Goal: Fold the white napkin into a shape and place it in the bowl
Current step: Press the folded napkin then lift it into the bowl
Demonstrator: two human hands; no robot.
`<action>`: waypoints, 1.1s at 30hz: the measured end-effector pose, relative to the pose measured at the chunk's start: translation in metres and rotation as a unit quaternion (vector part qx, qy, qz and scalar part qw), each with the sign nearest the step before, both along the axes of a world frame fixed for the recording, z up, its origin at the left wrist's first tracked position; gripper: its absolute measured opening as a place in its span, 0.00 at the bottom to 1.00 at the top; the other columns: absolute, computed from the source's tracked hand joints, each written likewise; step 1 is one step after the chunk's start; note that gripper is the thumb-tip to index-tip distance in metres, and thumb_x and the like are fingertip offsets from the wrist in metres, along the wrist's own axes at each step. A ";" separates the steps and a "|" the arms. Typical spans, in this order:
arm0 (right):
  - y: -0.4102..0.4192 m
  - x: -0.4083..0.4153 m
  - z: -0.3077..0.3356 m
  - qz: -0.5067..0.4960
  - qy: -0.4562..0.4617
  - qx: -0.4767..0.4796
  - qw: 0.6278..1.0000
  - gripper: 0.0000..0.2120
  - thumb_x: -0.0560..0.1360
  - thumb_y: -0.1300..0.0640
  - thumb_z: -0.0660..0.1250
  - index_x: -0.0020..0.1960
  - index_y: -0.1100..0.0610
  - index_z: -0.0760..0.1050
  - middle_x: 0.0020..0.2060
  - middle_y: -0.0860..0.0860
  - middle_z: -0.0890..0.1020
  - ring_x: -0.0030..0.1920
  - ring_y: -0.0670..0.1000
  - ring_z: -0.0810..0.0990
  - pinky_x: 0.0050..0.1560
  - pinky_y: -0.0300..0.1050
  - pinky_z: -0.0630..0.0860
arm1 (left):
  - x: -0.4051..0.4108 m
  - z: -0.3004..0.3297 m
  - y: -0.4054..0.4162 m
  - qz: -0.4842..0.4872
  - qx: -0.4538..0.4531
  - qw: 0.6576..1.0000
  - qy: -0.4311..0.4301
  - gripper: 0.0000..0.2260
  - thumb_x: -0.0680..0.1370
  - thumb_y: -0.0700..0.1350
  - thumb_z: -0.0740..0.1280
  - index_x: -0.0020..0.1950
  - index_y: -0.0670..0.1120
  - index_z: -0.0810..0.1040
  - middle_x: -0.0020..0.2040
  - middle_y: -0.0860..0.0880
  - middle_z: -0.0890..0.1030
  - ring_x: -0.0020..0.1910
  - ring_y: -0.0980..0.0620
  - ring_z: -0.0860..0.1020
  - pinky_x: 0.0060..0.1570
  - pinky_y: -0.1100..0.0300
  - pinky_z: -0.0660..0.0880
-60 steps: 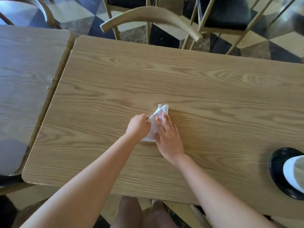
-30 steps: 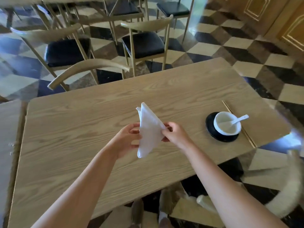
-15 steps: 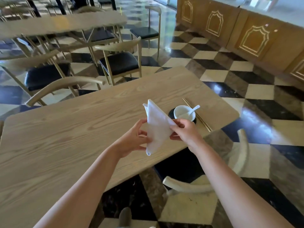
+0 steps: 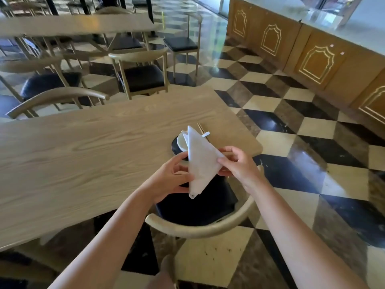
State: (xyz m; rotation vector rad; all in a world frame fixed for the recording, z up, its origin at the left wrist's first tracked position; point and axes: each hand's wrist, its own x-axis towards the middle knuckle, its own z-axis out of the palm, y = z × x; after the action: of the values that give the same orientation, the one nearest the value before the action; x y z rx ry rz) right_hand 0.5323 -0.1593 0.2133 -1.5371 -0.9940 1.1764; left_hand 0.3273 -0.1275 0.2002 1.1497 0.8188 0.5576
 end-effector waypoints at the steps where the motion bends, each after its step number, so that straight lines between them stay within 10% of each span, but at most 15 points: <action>1: 0.004 0.009 0.001 -0.001 0.005 0.001 1.000 0.09 0.74 0.66 0.66 0.50 0.54 0.75 0.41 0.53 0.81 0.38 0.49 0.81 0.35 0.40 0.80 | 0.008 -0.001 0.003 -0.002 0.000 1.000 -0.005 0.24 0.75 0.32 0.66 0.64 0.55 0.71 0.43 0.50 0.79 0.45 0.54 0.81 0.45 0.52 0.80; 10: 0.051 0.093 0.014 -0.028 -0.004 -0.001 1.000 0.09 0.74 0.67 0.65 0.50 0.55 0.77 0.44 0.55 0.83 0.40 0.50 0.83 0.37 0.41 0.79 | 0.101 -0.010 0.051 0.043 0.002 0.999 0.000 0.26 0.73 0.32 0.68 0.66 0.53 0.71 0.56 0.37 0.75 0.54 0.41 0.79 0.45 0.51 0.81; 18: 0.113 0.176 -0.025 -0.035 -0.018 -0.046 0.998 0.09 0.74 0.66 0.66 0.50 0.54 0.77 0.46 0.54 0.83 0.46 0.52 0.83 0.44 0.46 0.80 | 0.194 -0.045 0.092 0.122 -0.017 0.991 0.046 0.23 0.73 0.32 0.66 0.66 0.49 0.72 0.50 0.43 0.76 0.48 0.49 0.79 0.43 0.52 0.81; 33: 0.254 0.234 -0.165 0.155 -0.165 -0.065 0.972 0.08 0.76 0.62 0.63 0.53 0.54 0.76 0.42 0.43 0.80 0.40 0.39 0.78 0.32 0.24 0.70 | 0.295 -0.159 0.171 0.305 -0.002 0.910 0.281 0.14 0.73 0.36 0.62 0.50 0.55 0.75 0.44 0.53 0.80 0.41 0.51 0.79 0.31 0.67 0.74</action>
State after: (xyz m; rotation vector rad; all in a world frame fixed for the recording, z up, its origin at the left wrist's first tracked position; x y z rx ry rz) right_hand 0.7664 0.0950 0.0483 -1.7635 -1.4430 1.2407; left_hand 0.6222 0.0439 0.0412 1.0499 1.7107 0.7423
